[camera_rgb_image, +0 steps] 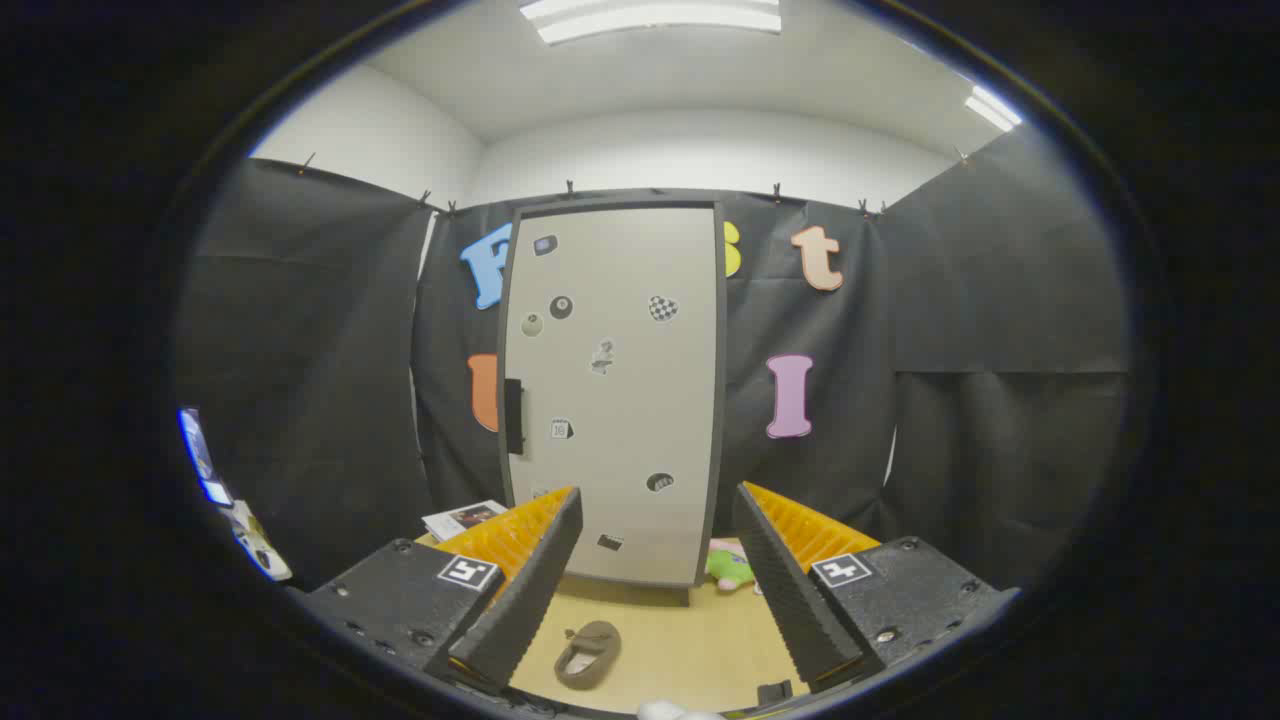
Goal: Open the shoe cabinet door, grab the shoes and put them into the shoe cabinet, then close the shoe cabinet door.
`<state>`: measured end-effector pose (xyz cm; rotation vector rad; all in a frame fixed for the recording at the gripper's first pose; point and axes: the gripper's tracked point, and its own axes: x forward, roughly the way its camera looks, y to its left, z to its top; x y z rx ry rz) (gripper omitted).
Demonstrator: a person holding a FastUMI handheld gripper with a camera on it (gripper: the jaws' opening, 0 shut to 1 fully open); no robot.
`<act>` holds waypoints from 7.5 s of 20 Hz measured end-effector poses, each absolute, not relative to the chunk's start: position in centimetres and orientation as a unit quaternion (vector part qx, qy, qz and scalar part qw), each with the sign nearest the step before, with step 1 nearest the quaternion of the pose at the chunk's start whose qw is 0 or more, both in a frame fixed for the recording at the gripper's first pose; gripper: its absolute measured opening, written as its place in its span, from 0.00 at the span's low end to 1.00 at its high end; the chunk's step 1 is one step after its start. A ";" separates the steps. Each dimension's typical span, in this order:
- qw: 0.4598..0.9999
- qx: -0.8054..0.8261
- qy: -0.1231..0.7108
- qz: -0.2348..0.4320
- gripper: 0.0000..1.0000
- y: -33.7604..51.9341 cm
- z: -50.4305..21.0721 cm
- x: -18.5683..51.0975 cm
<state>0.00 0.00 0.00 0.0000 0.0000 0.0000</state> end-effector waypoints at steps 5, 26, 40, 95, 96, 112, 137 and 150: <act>1.000 0.000 0.002 0.000 0.99 0.4 0.1 0.0; 0.999 0.009 0.002 -0.035 0.99 5.5 1.0 4.1; 0.999 0.026 0.023 0.035 0.99 20.3 0.6 26.6; 0.997 0.036 0.057 -0.033 0.04 -11.1 -4.2 4.9; 0.997 0.039 0.058 -0.030 0.04 -10.9 -4.3 4.8; 0.989 0.005 0.148 -0.009 0.95 0.5 -17.1 -5.2; 0.920 0.041 0.387 0.038 0.95 14.4 -50.9 21.0; 0.929 0.063 0.360 0.051 0.07 12.5 -48.4 22.1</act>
